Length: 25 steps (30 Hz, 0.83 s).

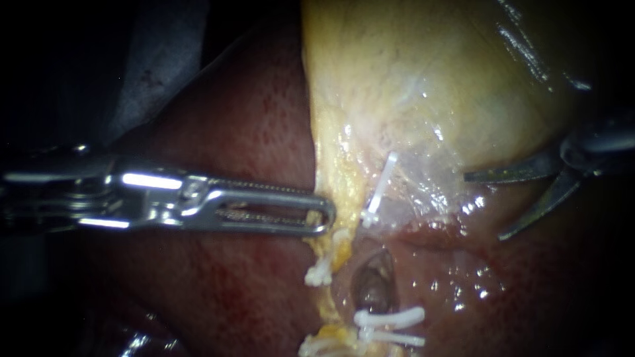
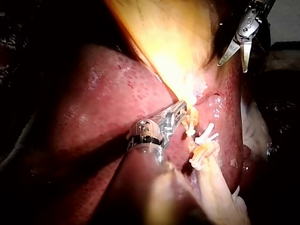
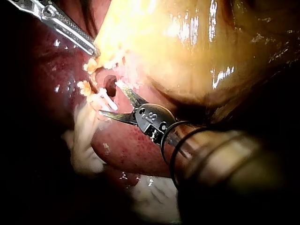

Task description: Go back from the cut right tube

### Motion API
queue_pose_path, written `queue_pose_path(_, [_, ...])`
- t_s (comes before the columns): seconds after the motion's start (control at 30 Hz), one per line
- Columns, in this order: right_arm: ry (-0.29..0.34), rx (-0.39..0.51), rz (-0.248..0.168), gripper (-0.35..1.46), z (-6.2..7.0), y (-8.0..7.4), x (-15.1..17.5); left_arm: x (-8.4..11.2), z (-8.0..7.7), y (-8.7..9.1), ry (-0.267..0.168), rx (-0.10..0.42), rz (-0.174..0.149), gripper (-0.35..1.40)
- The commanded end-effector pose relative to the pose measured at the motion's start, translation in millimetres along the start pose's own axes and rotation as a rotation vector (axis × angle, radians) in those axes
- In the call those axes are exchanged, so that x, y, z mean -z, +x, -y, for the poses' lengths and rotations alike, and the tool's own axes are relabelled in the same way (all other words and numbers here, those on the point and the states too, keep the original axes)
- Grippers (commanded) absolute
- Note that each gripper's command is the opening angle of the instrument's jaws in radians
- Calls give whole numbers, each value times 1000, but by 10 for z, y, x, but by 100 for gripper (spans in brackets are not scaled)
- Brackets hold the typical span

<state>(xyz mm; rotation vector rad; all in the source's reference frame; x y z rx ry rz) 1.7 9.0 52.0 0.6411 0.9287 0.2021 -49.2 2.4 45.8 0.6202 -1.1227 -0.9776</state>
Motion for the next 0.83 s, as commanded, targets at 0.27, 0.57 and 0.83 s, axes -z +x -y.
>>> queue_pose_path(0.27, [0,0,0,79,0,0,0,-3,-1,3,1,2,-7,-35])
queue_pose_path(0.57, [-1,0,0,79,1,-1,-1,-2,-1,3,1,3,-8,-35])
queue_pose_path(0.83, [-1,0,0,79,2,-1,-1,-1,0,0,3,4,-8,-35])
